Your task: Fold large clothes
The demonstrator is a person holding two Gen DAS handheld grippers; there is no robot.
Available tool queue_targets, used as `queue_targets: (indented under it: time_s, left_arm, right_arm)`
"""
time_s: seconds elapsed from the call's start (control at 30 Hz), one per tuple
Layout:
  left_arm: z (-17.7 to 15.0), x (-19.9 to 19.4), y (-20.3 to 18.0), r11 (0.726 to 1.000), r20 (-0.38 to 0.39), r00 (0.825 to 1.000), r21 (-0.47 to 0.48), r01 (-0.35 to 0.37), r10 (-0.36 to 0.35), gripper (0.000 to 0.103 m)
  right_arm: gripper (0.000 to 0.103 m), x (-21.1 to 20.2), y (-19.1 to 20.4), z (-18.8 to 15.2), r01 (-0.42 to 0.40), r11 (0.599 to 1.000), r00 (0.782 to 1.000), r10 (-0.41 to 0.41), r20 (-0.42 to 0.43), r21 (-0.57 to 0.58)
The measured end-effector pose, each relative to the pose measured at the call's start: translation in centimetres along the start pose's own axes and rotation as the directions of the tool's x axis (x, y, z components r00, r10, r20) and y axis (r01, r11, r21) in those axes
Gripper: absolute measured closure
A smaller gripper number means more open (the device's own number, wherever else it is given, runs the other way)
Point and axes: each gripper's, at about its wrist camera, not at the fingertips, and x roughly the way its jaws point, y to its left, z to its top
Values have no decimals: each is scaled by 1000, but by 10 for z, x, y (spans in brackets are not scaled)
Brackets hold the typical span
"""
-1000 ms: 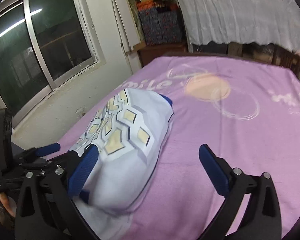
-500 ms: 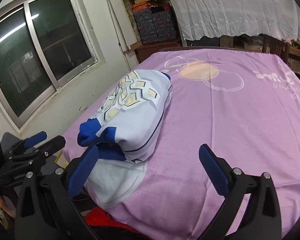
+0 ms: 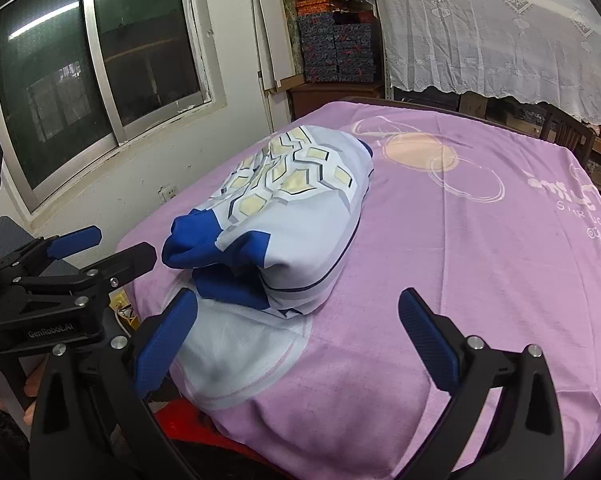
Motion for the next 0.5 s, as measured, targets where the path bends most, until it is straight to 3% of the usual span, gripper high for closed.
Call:
queue_targets:
  time_s: [0.13,0.5]
  left_arm:
    - [1,1,0,999,-11,999,-7,-40,40,4]
    - [1,-2,-1,999,-6,999,-5,-48,48,4]
  right_arm:
    - [5,0,-2,-1,-3,1000,1000,2,7,16]
    - [5,0,-3,-1,-3,1000,1000,3,12,20]
